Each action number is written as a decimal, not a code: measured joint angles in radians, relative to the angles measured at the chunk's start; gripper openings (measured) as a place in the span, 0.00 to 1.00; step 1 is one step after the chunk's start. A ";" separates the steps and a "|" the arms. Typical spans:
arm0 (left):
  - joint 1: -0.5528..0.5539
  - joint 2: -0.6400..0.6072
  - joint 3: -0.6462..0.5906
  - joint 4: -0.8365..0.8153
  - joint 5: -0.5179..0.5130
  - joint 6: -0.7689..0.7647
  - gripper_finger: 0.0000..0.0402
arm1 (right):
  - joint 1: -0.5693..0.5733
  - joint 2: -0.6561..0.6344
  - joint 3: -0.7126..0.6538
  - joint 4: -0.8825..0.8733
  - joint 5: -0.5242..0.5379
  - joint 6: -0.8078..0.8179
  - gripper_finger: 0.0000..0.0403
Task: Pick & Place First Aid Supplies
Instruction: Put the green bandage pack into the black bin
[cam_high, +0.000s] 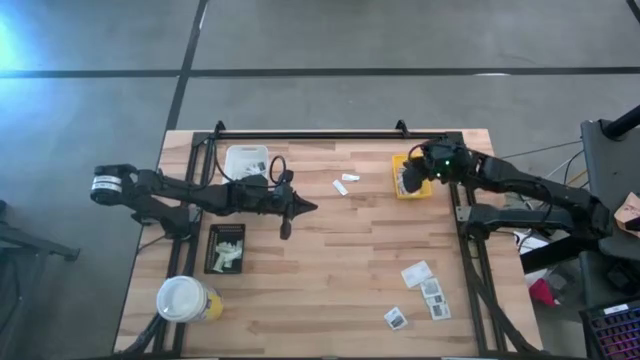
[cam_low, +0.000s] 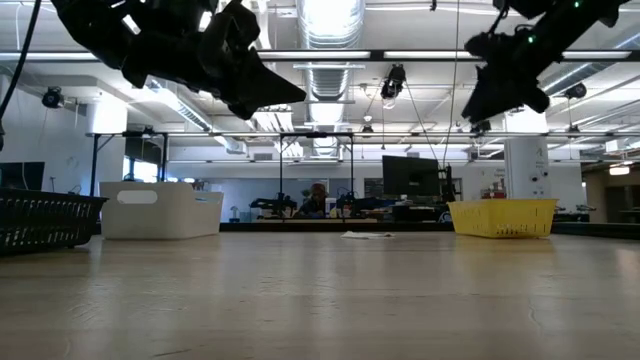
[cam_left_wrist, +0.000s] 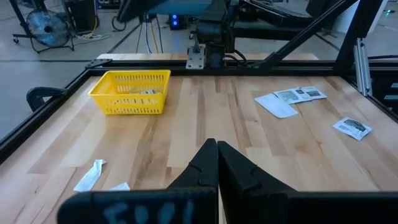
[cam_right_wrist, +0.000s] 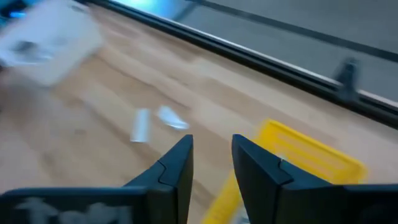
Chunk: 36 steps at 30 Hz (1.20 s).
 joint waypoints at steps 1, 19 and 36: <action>0.000 0.000 0.000 -0.006 0.000 0.001 0.00 | 0.007 0.000 0.010 0.009 -0.024 -0.007 0.26; 0.001 0.000 -0.001 -0.103 -0.020 0.002 0.00 | 0.190 0.292 0.033 0.161 -0.049 0.011 0.04; 0.001 0.000 -0.002 -0.205 -0.023 -0.001 0.00 | 0.141 0.633 0.320 0.151 -0.142 -0.090 0.02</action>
